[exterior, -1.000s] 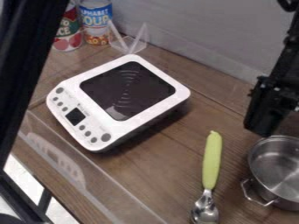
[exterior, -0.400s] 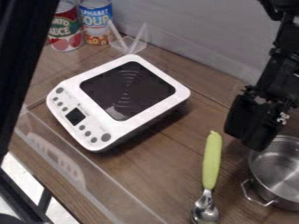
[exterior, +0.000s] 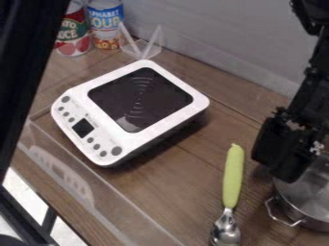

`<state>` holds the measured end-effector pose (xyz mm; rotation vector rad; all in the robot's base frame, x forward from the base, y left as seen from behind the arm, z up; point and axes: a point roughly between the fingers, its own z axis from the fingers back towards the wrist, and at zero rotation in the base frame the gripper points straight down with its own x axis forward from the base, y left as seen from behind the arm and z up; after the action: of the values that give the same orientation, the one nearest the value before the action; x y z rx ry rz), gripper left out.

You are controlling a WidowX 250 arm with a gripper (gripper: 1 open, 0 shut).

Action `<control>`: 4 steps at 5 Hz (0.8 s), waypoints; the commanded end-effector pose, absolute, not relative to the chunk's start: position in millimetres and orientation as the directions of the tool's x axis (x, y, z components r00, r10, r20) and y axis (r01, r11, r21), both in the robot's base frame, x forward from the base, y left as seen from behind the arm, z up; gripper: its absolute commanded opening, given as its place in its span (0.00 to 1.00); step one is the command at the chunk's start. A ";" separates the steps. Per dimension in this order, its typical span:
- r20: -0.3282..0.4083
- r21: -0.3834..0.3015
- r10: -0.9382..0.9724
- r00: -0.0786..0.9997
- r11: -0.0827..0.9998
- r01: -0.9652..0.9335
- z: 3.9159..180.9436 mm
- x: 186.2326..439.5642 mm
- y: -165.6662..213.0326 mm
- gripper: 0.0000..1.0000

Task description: Remove silver pot from the white and black stove top and place it on the table

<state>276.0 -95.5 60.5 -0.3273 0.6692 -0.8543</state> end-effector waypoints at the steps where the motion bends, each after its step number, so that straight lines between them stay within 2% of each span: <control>1: -0.355 -0.499 -0.811 0.464 0.584 0.640 77.7 272.7 -104.0 1.00; 3: -0.332 -0.510 -0.819 0.469 0.574 0.640 70.7 280.9 -110.0 1.00; 4: -0.322 -0.517 -0.793 0.517 0.605 0.606 74.3 276.9 -109.1 1.00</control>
<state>274.3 -104.9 54.8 -0.3563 0.6440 -0.8463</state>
